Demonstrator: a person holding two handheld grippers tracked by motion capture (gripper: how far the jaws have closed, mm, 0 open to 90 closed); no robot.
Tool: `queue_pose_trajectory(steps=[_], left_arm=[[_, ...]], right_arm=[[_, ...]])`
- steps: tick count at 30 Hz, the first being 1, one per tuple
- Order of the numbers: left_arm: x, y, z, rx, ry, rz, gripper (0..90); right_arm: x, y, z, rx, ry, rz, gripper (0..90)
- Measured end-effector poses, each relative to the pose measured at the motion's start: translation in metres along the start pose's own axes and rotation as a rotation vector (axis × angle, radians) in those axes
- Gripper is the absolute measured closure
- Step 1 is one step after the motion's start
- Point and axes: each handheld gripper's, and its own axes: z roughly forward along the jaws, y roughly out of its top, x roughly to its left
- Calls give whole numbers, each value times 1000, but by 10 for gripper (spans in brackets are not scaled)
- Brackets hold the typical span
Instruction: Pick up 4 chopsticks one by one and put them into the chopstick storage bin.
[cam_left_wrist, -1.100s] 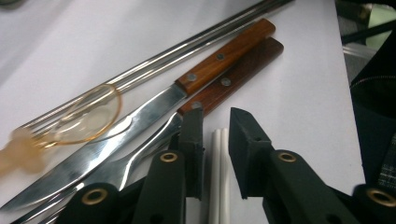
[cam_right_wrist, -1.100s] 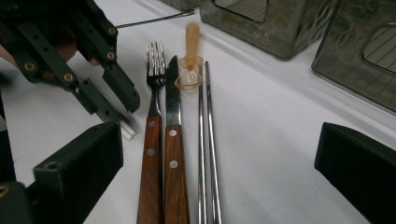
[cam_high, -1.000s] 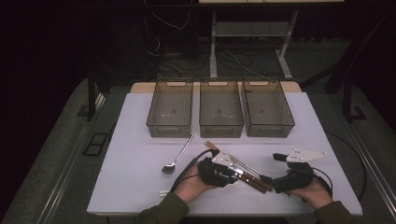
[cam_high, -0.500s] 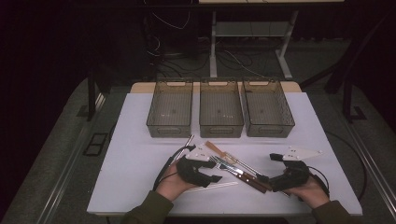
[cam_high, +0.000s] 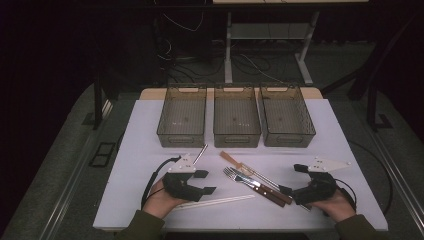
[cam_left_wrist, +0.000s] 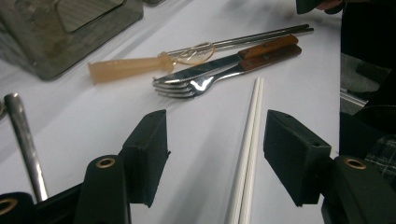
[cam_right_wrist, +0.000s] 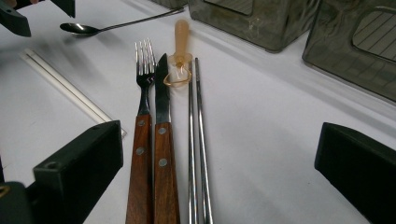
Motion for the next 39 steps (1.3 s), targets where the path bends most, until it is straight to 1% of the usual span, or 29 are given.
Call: queue_pose_trajectory(steps=[2,3,9,11,15,18,19,21,23,24,27,28,30,35,39], left_arm=[[0,-3,-3,-2,0,-10,397],[0,-5,-4,4,1,-7,403],[-3,-14,-11,4,4,-20,460],[-4,-18,-14,8,11,-14,487],[-5,-21,-16,7,19,-29,562],[-6,-20,-14,17,13,-20,611],[-6,-20,-14,25,11,-7,630],[-6,-21,-12,32,3,-7,664],[-7,-22,-9,28,-6,-18,699],[-6,-22,-9,42,-10,-3,713],[-7,-22,-6,60,-21,8,748],[-7,-22,-5,65,-26,14,756],[-7,-23,-2,77,-33,4,761],[-8,-24,1,108,-52,21,779],[-9,-25,4,137,-58,31,784]], right_arm=[[0,0,0,-2,0,-5,13],[1,0,0,-4,2,-6,13],[2,0,0,-4,3,-9,13],[2,1,0,-4,4,-11,13],[4,1,2,2,7,-19,13],[4,1,2,2,7,-17,13],[4,0,2,3,6,-17,13],[4,0,2,3,7,-18,13],[5,0,2,3,9,-18,13],[5,0,2,4,11,-20,13],[4,0,3,4,11,-24,13],[5,0,3,5,12,-25,13],[5,0,3,6,12,-24,13],[5,0,4,6,12,-26,13],[5,0,4,6,11,-26,13]])
